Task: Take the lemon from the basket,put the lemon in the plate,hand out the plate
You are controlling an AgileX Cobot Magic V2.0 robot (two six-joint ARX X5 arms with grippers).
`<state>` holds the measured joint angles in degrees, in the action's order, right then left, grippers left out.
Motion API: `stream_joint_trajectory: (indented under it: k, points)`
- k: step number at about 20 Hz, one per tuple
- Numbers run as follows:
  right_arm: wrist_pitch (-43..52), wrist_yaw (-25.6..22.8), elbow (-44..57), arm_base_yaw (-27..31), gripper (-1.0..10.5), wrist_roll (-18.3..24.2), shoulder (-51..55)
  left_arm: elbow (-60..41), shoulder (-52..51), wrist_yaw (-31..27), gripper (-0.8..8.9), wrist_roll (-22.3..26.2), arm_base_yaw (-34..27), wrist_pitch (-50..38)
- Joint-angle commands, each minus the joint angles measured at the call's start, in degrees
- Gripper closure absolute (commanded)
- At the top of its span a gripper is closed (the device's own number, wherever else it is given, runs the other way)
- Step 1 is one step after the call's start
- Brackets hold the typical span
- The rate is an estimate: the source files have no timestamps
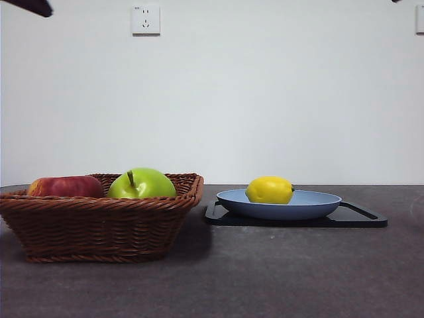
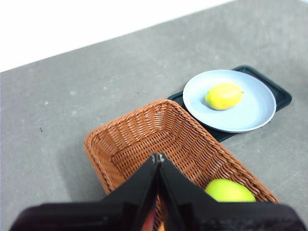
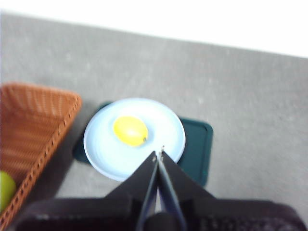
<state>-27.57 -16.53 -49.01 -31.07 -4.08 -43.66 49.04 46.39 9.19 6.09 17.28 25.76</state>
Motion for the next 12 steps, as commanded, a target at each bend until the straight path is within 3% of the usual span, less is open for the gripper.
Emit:
stream_joint_trajectory:
  k: [1,5,12]
  points:
    - [6.8,-0.3,8.7,-0.5,9.4,-1.1,5.9,-6.8,-7.3,-0.1,8.07,-3.3,0.0,-3.8]
    - [10.0,-0.4,19.1,-0.5,9.4,-7.1,15.8,-16.5,-22.3,-0.2,8.07,-7.2,0.0,-5.3]
    - [9.2,-0.3,19.9,-0.5,9.4,-7.7,17.1,-16.9,-26.2,-0.1,8.05,-7.6,0.0,-2.1]
